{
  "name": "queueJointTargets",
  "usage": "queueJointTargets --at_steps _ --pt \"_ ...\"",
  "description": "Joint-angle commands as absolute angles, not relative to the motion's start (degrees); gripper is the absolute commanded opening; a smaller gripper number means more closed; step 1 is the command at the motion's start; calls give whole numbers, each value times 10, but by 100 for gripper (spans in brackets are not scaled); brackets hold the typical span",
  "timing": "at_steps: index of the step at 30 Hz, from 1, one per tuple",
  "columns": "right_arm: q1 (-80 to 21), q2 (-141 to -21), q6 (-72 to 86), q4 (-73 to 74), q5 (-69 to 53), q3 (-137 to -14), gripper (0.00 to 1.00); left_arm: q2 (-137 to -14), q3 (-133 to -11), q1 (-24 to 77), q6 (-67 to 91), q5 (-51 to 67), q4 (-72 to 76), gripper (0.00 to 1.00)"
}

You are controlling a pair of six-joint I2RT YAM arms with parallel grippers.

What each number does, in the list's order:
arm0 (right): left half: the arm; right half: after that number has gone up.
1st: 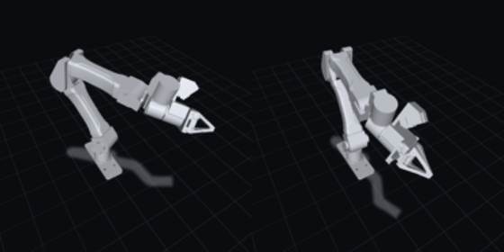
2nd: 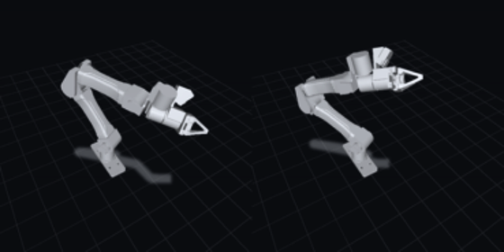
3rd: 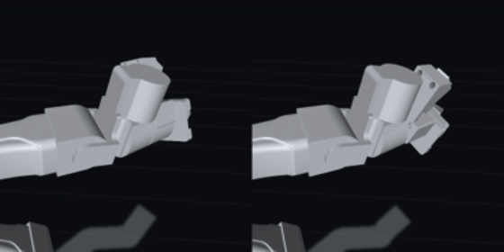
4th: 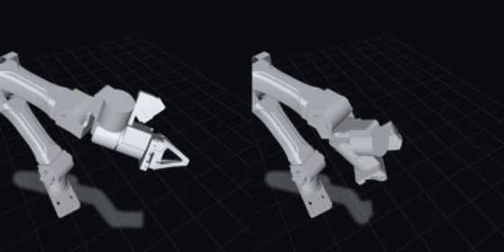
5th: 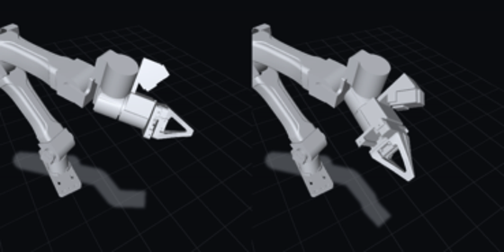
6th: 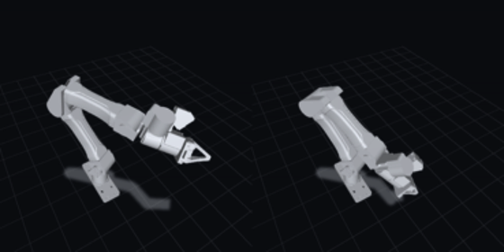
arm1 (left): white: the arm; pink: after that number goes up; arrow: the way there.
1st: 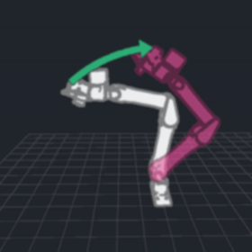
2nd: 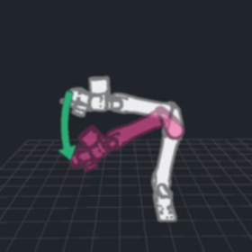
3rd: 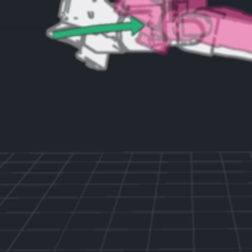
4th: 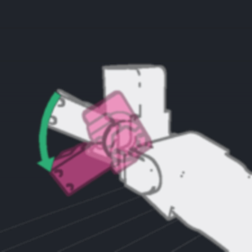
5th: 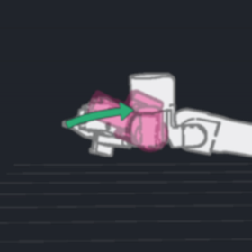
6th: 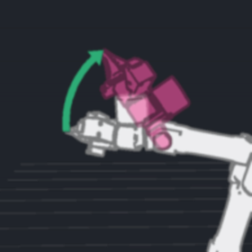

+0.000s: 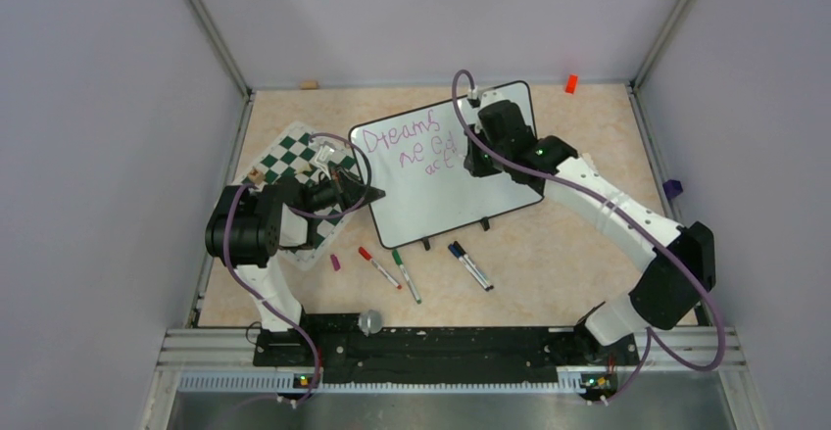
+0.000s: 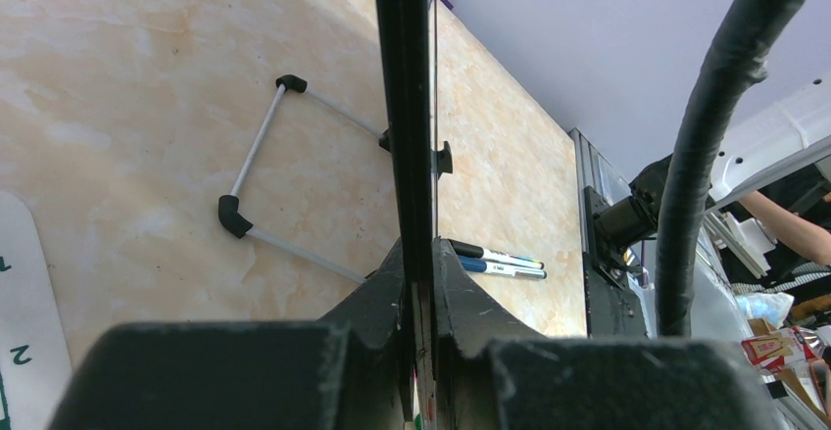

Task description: Write a sentence on the whiteboard

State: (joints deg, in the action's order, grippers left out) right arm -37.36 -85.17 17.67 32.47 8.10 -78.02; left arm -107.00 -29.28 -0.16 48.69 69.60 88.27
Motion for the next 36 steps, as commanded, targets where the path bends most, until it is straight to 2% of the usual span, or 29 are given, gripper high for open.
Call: queueJointTargets --at_steps 1,36 --pt "-370 -861 180 295 76 -791 0 -1075 -296 4 443 757 928 0" --pt "-370 -896 161 298 92 -807 0 -1075 -295 4 441 755 928 0"
